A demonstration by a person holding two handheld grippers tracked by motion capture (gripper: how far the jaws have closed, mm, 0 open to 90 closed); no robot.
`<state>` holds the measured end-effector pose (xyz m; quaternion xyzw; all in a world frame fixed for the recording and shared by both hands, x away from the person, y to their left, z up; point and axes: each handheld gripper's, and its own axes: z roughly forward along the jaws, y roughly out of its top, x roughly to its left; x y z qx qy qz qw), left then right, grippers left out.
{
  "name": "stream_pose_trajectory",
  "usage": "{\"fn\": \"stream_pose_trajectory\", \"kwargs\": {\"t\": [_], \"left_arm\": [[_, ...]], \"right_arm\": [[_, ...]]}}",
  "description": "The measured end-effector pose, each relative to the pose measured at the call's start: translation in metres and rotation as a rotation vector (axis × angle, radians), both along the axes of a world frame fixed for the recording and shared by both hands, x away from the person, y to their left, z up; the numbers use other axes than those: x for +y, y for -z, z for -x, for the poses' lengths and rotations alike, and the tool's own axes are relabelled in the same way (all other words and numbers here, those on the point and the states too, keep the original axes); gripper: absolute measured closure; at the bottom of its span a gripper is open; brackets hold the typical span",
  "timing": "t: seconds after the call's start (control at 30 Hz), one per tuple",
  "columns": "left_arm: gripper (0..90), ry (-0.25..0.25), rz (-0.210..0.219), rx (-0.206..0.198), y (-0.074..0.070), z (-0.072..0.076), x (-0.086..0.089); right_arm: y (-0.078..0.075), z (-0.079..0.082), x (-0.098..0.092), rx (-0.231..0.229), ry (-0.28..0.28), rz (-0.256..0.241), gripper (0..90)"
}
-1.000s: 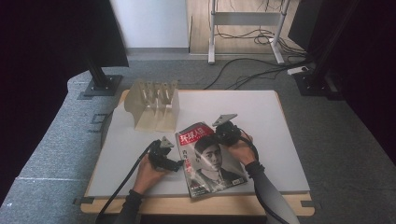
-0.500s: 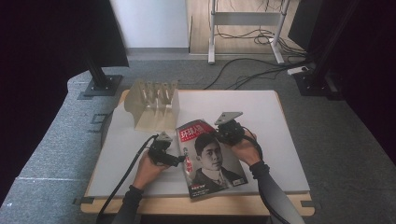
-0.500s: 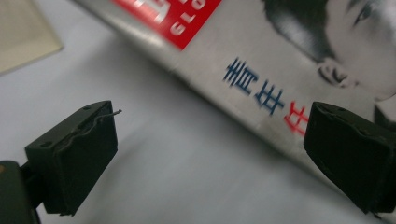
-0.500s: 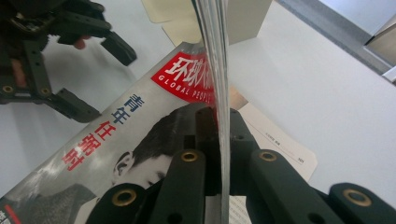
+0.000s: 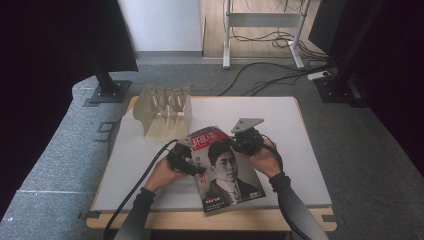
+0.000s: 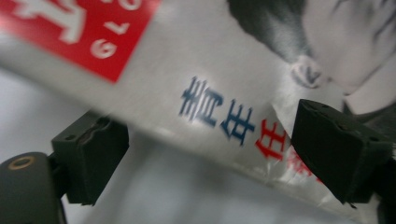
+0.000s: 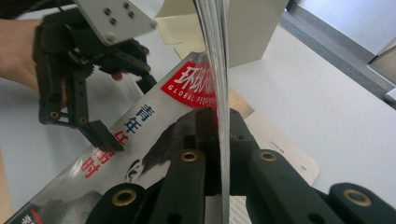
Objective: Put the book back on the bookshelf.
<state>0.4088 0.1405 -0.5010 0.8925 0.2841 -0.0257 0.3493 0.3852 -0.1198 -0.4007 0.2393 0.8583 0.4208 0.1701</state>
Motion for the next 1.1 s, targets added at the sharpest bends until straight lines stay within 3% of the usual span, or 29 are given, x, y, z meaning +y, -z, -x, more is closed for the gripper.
{"fn": "stream_pose_trajectory", "kwargs": {"t": [0.1,0.23,0.4,0.57,0.7,0.9,1.1], "left_arm": [[13.1,-0.003,0.006,-0.007,-0.003,-0.001,-0.001],[17.6,-0.028,0.012,-0.062,-0.014,0.0,-0.001],[26.6,-0.053,0.009,-0.112,-0.031,0.0,-0.001],[41.4,-0.072,0.024,-0.157,-0.045,0.002,-0.001],[53.0,-0.078,0.027,-0.15,-0.054,0.001,-0.001],[65.5,-0.084,0.064,-0.092,-0.064,-0.003,0.003],[71.7,-0.086,0.057,-0.146,-0.082,-0.002,0.002]], "right_arm": [[-0.002,-0.001,-0.001,0.001,-0.003,-0.004,86.0],[-0.006,-0.003,-0.005,0.005,0.0,-0.029,86.0],[-0.014,-0.005,-0.009,0.002,-0.001,-0.065,85.9],[-0.021,-0.006,-0.008,-0.009,-0.001,-0.059,85.9],[-0.023,-0.007,-0.006,-0.008,-0.001,-0.05,85.7],[-0.027,-0.01,-0.007,-0.006,0.009,-0.042,85.4],[-0.031,-0.019,-0.014,0.005,0.042,-0.044,84.7]]}}
